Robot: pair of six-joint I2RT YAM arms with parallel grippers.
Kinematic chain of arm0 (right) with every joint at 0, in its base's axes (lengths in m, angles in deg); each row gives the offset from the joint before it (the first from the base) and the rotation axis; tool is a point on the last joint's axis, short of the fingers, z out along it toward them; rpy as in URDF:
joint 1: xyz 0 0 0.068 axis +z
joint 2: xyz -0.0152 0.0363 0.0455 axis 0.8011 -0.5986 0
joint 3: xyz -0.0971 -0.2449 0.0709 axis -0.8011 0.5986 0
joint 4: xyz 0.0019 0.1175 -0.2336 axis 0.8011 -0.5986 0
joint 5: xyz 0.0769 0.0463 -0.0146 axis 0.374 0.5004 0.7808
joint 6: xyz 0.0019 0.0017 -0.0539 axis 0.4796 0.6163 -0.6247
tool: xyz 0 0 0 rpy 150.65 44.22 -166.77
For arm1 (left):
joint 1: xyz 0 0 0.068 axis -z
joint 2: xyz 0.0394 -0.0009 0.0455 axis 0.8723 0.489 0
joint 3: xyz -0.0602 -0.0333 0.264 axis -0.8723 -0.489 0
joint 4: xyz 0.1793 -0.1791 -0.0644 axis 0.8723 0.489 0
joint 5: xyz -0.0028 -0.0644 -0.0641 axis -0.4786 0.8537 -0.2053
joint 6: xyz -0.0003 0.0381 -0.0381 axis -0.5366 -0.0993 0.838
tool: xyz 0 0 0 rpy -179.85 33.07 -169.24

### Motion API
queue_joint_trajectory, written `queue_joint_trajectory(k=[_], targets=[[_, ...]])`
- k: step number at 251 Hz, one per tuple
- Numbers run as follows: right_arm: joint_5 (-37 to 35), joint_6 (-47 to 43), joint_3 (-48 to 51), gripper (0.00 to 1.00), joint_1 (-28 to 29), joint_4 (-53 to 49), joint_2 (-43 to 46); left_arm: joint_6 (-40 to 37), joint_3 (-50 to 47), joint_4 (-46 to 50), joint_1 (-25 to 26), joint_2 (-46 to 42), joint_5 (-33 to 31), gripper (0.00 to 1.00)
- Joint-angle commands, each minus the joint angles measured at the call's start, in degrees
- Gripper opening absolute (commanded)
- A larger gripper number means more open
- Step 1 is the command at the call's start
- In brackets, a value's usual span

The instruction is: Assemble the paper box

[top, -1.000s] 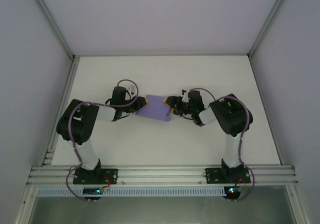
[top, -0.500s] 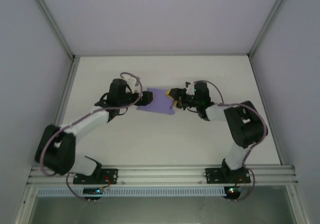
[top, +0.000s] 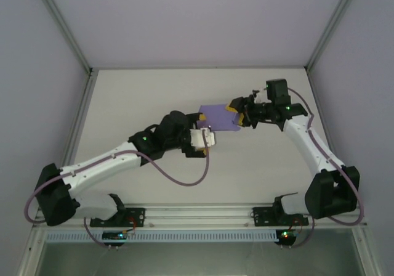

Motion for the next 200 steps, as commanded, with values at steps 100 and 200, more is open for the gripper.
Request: queue_joint_trajectory(k=[100,200], targets=[[8.0,9.1,0.5,0.2,2.8,-1.6,1.7,-8.7,-5.1,-17.4,0.2,1.3,-11.9,0.71],[4.2,7.2,2.9,0.44,3.5,3.4,4.4,-4.6,-5.5,-14.2,-2.5,-2.9,-5.2,0.45]])
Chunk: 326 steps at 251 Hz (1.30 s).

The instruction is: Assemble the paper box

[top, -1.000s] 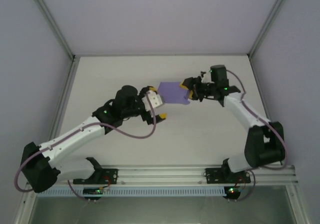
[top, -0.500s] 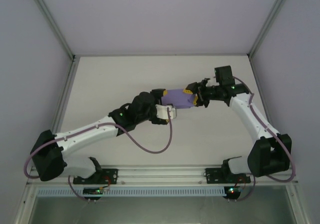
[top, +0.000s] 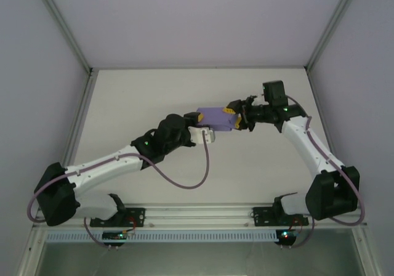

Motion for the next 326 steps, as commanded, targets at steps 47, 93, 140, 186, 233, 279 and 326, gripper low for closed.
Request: queue_joint_trajectory(k=[47,93,140,186,233,279,326], targets=[[0.3,2.7,6.6,0.9,0.3,9.5,8.1,2.9,2.1,5.1,-2.0,-2.1,4.8,0.36],[-9.7,-10.1,4.7,0.99,-3.7,2.8,13.2,3.7,3.5,12.5,-3.8,-3.0,9.2,0.33],[-40.3,-47.1,-8.2,0.99,-1.1,-15.5,11.2,4.5,12.7,38.0,-6.7,4.1,18.4,0.34],[-25.6,-56.9,3.8,0.99,-5.8,6.4,14.0,3.6,18.8,50.9,-9.8,12.8,23.0,0.26],[-13.4,-78.8,3.4,0.99,-3.7,4.6,13.4,4.5,24.1,55.6,-13.5,19.8,27.0,0.27],[-26.6,-93.0,0.8,0.97,14.4,-6.3,9.4,6.7,28.9,60.4,-13.6,26.9,27.4,0.28],[-36.0,-92.4,-0.1,0.87,20.7,-9.9,3.9,7.5,27.2,57.1,-13.6,28.2,28.3,0.29]])
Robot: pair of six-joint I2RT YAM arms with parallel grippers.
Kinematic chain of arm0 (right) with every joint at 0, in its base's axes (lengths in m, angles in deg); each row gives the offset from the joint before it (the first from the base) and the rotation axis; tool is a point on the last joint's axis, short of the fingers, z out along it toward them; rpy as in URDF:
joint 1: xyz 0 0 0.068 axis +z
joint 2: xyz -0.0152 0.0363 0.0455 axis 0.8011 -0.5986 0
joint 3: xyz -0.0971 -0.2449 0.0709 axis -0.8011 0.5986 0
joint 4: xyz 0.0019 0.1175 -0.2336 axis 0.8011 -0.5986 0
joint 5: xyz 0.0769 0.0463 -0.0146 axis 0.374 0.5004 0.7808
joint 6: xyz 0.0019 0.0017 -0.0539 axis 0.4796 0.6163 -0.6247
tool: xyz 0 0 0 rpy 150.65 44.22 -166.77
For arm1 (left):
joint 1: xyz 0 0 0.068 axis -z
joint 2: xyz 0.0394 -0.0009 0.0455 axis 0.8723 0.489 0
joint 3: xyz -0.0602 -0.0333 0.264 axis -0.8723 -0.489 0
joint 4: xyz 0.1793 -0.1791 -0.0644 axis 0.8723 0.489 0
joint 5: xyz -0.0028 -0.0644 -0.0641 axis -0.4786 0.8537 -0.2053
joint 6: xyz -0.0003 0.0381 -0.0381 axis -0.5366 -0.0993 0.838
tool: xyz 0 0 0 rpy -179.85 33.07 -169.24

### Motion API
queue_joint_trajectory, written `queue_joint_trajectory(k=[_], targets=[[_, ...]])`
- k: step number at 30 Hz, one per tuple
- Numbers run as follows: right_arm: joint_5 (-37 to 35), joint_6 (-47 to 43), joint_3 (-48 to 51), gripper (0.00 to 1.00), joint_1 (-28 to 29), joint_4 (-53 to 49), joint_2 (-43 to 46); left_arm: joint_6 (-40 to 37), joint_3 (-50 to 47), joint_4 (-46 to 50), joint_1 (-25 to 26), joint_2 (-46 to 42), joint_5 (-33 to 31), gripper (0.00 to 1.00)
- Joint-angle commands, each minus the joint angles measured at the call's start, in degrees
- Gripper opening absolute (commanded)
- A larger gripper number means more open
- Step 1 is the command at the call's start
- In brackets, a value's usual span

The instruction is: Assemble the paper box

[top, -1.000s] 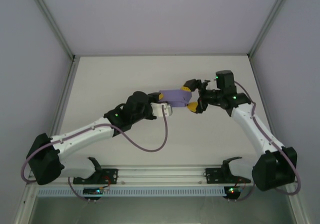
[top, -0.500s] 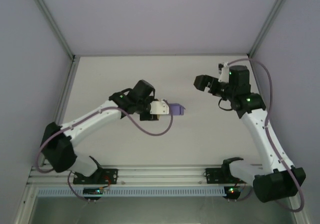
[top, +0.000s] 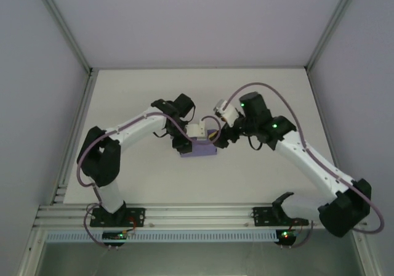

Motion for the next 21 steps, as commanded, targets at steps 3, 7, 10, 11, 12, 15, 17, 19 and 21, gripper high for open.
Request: queue_joint_trajectory(k=[3,7,10,11,12,15,17,19,21], targets=[[-7.2,-3.2,-0.7,0.8,1.1,-6.5,-3.9,0.6,-0.4,0.6,0.3,0.3,3.1,0.29],[-5.6,-3.2,-0.4,0.7,1.0,-4.4,-6.1,1.4,0.3,0.6,0.4,1.7,2.5,0.3],[-6.1,-3.1,-0.4,0.63,0.7,-3.2,-7.5,1.8,0.5,0.6,0.8,2.3,1.7,0.29],[-6.9,-2.7,-0.4,0.61,0.1,-2.7,-8.0,1.8,0.5,0.5,0.8,2.3,1.8,0.29],[-6.7,-2.2,-0.4,0.6,-0.8,-2.7,-8.4,1.9,0.2,0.3,0.9,2.1,1.8,0.3],[-2.1,-1.3,0.4,0.59,-4.9,-2.8,-9.0,1.8,-0.5,-0.7,1.0,1.6,1.7,0.29],[0.0,-1.3,1.3,0.58,-6.5,-1.0,-8.8,1.8,-0.8,-1.1,1.1,1.6,1.6,0.29],[1.1,-1.2,1.5,0.58,-6.9,-0.4,-9.0,2.1,-0.9,-1.3,1.2,1.7,1.3,0.29],[2.7,-1.3,1.0,0.56,-7.0,-0.1,-9.4,2.2,-0.6,-1.3,1.3,2.0,1.2,0.29]])
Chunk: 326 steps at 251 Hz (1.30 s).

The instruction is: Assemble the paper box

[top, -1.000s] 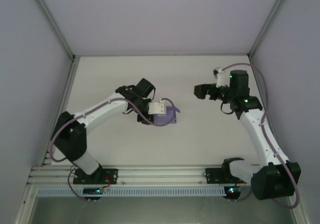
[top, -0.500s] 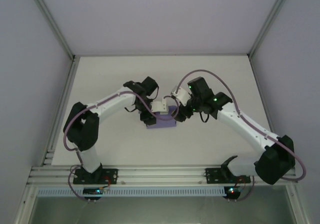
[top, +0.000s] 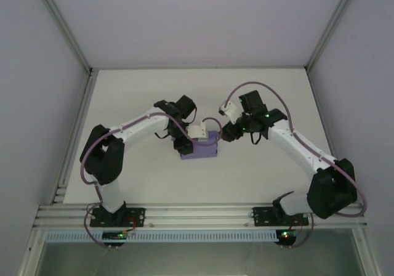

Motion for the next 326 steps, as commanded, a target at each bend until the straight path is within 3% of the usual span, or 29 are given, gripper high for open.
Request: queue_joint_trajectory(k=[1,24,97,159,199,235,272,304,326], targets=[[3.5,0.3,-0.2,0.56,0.4,0.7,-0.9,0.2,-0.5,-0.8,0.6,0.6,1.0,0.29],[2.6,-1.1,-0.7,0.55,1.3,1.1,-1.8,0.2,-0.3,-0.8,0.8,0.7,0.9,0.29],[2.9,-2.9,-2.8,0.29,2.6,-0.9,-5.8,0.5,0.3,-0.5,1.1,1.1,0.1,0.29],[3.3,-2.8,-3.4,0.25,3.4,-0.5,-5.7,0.5,1.1,0.3,1.5,1.9,-0.5,0.28],[3.2,-2.8,-3.7,0.08,3.6,-3.1,-5.8,0.8,1.1,0.0,1.5,1.8,-0.8,0.28],[1.5,-2.6,-2.9,0.15,3.9,-4.5,-5.1,0.9,1.3,0.0,1.5,1.8,-1.2,0.28],[2.0,-1.9,-2.6,0.11,4.0,-4.4,-4.3,1.3,1.4,0.2,1.5,2.0,-1.6,0.27],[0.3,-2.0,-3.1,0.17,4.3,-5.0,-4.8,1.3,1.5,0.1,1.5,2.0,-1.7,0.27],[0.6,-1.9,-3.1,0.16,4.3,-5.5,-4.5,1.4,1.5,0.4,1.4,2.1,-2.0,0.27]])
